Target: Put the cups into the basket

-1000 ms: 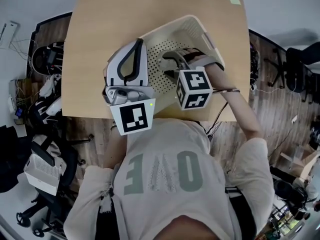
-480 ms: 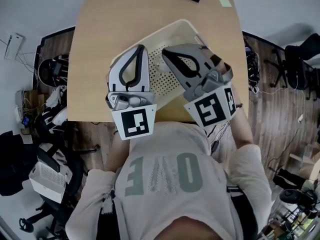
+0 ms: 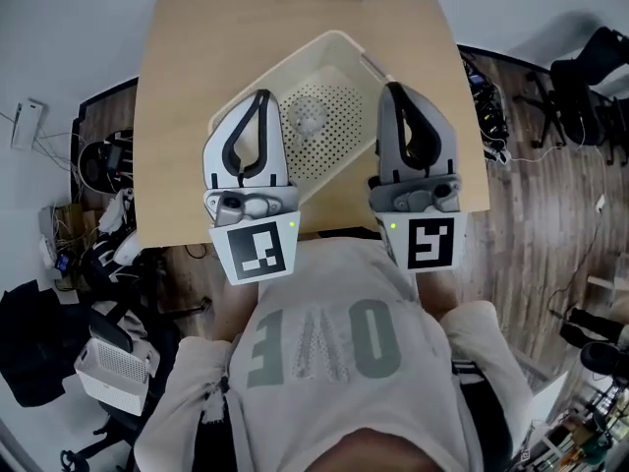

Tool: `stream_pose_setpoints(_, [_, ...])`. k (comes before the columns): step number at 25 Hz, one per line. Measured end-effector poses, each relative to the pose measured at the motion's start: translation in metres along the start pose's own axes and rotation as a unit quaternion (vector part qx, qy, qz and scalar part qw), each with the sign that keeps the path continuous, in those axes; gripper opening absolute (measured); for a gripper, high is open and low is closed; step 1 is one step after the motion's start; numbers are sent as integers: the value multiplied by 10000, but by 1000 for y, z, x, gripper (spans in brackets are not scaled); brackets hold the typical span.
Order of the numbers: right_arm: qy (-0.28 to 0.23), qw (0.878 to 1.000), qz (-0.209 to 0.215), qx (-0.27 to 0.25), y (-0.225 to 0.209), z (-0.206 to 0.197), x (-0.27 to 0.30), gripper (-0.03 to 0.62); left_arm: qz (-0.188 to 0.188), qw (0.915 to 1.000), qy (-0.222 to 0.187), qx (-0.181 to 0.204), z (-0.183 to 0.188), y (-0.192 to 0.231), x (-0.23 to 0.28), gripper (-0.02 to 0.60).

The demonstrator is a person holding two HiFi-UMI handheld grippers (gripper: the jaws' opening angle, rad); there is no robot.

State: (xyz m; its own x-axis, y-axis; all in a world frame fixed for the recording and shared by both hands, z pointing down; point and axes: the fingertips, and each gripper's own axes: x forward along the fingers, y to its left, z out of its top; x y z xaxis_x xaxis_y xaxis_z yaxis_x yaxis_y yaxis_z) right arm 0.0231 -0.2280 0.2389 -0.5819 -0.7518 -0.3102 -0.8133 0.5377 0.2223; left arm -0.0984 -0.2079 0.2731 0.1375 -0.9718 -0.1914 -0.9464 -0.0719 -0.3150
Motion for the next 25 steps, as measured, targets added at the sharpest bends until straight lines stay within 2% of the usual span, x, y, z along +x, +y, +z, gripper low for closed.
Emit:
stream_pose_setpoints(4, [204, 9995, -16, 220, 3, -9, -18, -2, -82, 9999, -77, -105, 7, -12, -9, 11])
stream_pose_setpoints(12, [195, 9996, -20, 210, 8, -9, -36, -2, -164, 9998, -83, -101, 13, -24, -23, 11])
stream_pose_setpoints(25, [504, 9984, 160, 187, 23, -22, -34, -3, -119, 9998, -150, -6, 17, -19, -22, 11])
